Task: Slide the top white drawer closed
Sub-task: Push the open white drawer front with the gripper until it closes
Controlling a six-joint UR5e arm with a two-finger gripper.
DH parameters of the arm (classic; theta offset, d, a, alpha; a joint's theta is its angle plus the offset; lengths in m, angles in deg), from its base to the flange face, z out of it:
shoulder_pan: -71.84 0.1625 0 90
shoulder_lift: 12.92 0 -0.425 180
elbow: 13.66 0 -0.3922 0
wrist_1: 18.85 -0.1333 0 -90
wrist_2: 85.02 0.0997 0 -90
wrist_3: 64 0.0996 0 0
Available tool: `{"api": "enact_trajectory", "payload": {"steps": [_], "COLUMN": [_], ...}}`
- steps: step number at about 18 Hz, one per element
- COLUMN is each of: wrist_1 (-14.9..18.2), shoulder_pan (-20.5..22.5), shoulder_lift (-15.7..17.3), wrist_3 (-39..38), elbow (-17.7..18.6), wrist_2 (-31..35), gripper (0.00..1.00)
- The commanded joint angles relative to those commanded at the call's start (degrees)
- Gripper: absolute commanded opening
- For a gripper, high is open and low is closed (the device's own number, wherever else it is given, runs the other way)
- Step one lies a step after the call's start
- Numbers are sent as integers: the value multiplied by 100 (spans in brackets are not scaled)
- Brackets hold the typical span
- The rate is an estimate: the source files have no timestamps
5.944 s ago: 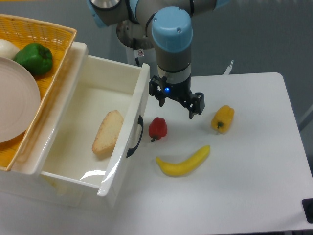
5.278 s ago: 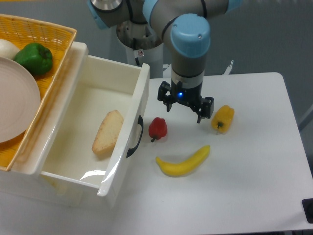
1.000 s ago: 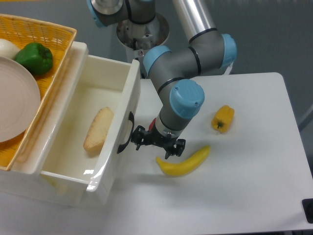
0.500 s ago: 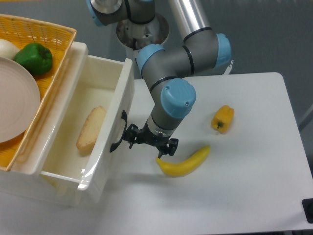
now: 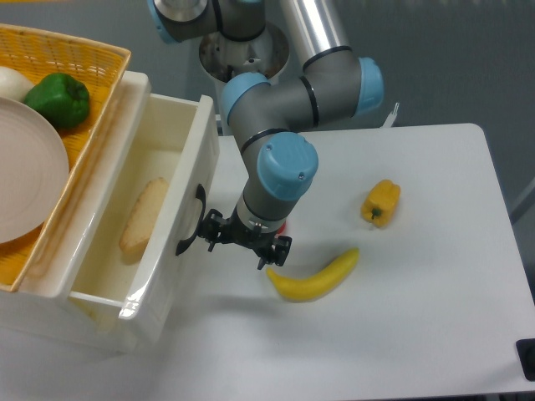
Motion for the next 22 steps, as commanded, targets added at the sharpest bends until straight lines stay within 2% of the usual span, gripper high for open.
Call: {"api": "enact_trajectory", "payload": {"steps": [22], "wrist_1": [-35], "shoulder_pan": [-484], "shoulder_lift": [79], "wrist_3": [70], "elbow": [-9], "wrist_2": [26], "gripper": [100]}}
